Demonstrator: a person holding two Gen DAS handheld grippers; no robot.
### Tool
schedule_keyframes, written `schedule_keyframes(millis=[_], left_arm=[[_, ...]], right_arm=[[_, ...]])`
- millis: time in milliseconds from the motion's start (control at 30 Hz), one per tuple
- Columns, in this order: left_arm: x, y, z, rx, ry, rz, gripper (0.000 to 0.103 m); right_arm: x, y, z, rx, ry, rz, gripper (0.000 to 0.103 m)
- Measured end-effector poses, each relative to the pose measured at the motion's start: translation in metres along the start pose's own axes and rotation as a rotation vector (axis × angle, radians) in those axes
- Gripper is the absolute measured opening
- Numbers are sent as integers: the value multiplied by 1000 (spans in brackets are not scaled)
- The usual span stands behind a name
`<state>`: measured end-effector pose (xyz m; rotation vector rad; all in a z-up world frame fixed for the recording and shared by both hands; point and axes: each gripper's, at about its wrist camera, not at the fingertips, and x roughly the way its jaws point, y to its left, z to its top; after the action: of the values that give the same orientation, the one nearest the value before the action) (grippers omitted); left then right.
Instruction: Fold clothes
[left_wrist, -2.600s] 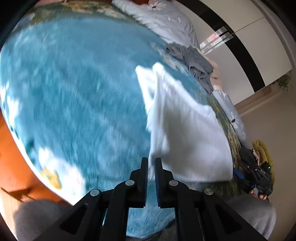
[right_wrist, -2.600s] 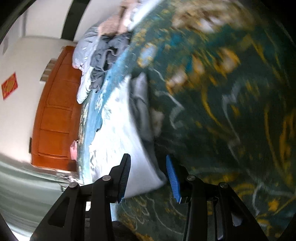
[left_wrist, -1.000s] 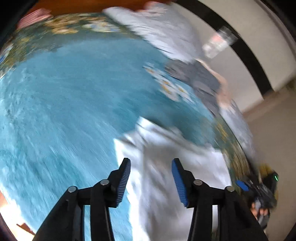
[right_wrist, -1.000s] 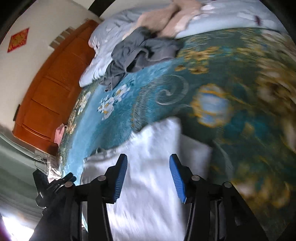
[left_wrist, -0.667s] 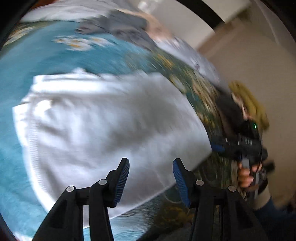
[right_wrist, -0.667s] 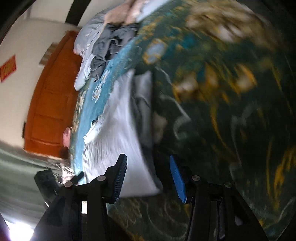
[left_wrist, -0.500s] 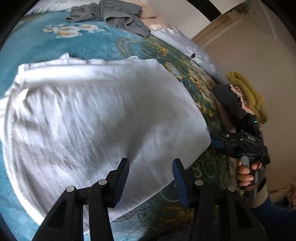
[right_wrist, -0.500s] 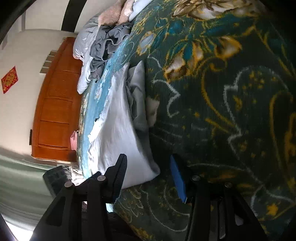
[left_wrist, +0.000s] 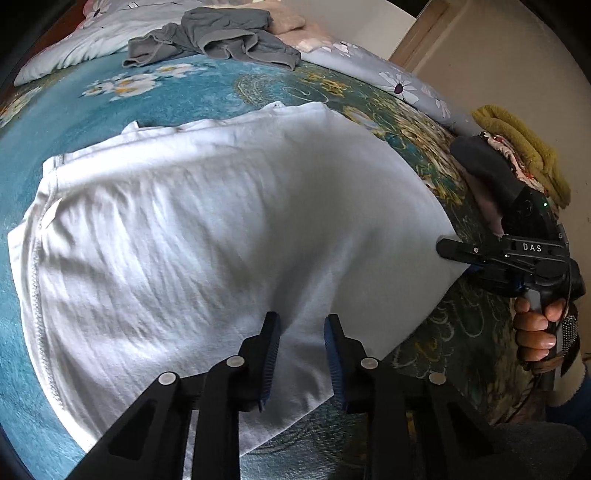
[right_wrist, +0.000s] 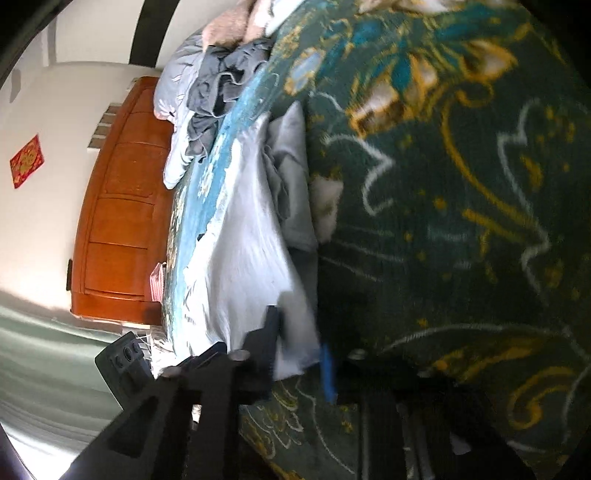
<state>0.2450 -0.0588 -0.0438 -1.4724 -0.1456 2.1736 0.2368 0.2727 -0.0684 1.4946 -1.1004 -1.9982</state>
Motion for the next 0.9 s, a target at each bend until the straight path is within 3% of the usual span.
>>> schedule_keyframes(millis=[133, 267, 467, 633, 833, 900], left_arm=[[-7, 4, -4, -23, -26, -4, 28], [-29, 21, -16, -125, -117, -6, 27], [-96, 77, -59, -401, -361, -49, 27], [-133, 109, -103, -542, -496, -65, 31], [-140, 130, -127, -637, -544, -115, 32], [-138, 132, -127, -647, -543, -128, 32]], right_arm=[[2, 19, 2, -52, -19, -70, 10], [5, 57, 7, -147, -22, -81, 9], [23, 139, 5, -369, -6, -106, 9], [58, 217, -12, -572, 62, -113, 9], [115, 298, -61, -860, 201, -179, 9], [152, 313, -84, -978, 304, -251, 9]])
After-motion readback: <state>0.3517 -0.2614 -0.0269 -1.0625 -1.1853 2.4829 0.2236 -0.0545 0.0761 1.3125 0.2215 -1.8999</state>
